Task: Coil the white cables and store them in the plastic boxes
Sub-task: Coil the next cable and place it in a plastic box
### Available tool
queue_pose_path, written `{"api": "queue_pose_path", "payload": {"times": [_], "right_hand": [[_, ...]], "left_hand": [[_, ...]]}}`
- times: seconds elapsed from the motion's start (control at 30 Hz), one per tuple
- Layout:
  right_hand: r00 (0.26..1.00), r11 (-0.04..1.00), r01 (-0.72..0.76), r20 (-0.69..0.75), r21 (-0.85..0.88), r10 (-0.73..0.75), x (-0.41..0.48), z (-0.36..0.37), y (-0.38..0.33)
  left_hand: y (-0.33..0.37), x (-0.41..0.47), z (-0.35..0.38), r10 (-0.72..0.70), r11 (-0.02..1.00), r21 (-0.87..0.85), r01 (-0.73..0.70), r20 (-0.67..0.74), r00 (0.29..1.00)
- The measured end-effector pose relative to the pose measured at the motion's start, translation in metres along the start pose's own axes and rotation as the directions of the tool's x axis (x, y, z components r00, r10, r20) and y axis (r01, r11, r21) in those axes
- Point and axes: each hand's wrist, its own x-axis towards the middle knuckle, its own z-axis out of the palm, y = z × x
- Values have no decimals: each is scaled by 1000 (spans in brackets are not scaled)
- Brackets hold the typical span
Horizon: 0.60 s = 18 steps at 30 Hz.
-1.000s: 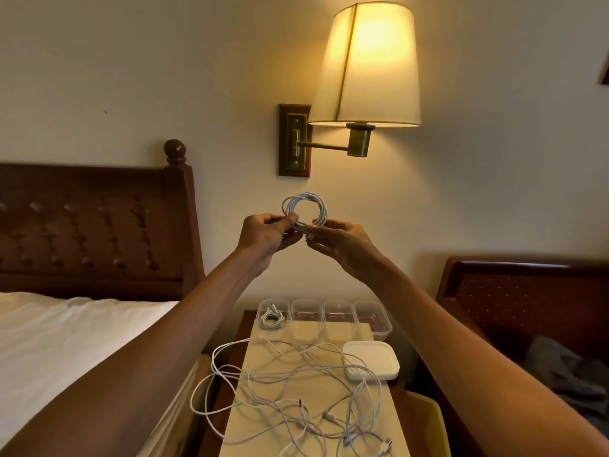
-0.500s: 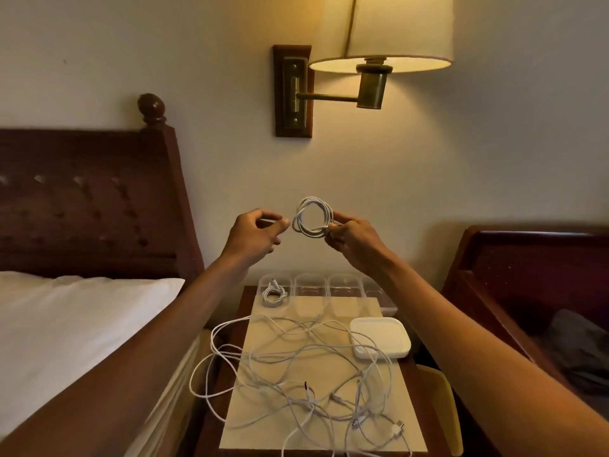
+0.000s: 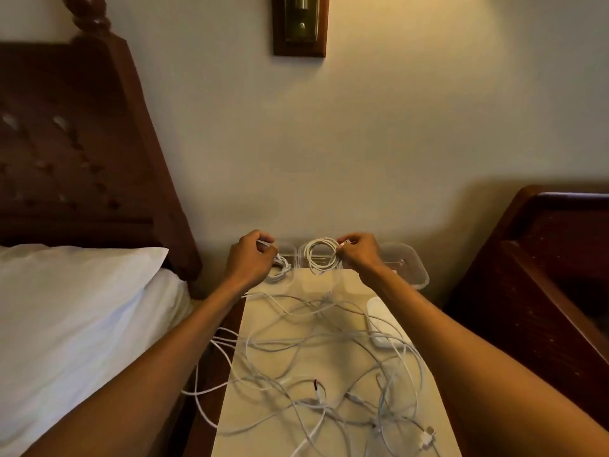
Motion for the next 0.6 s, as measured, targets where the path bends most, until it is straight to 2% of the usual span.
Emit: {"api": "queue_pose_path", "payload": {"times": [0.17,0.3,0.47,0.6], "right_hand": [[997,966,61,-35,-249,-72,35,29,24],[996,917,78,-8,-391,-88,57,47,38],[994,863,110,65,-493,-90,74,62,51],[985,804,170,118,-570,-125,82,69,62]], "left_hand": [[-50,22,36,-21,996,90,14,86,996],[-80,34,55,-22,960,279,0,77,997],[-98,53,70,-93,969,232,82,37,995],[-108,60,78,-74,976,207,62,50,996]]}}
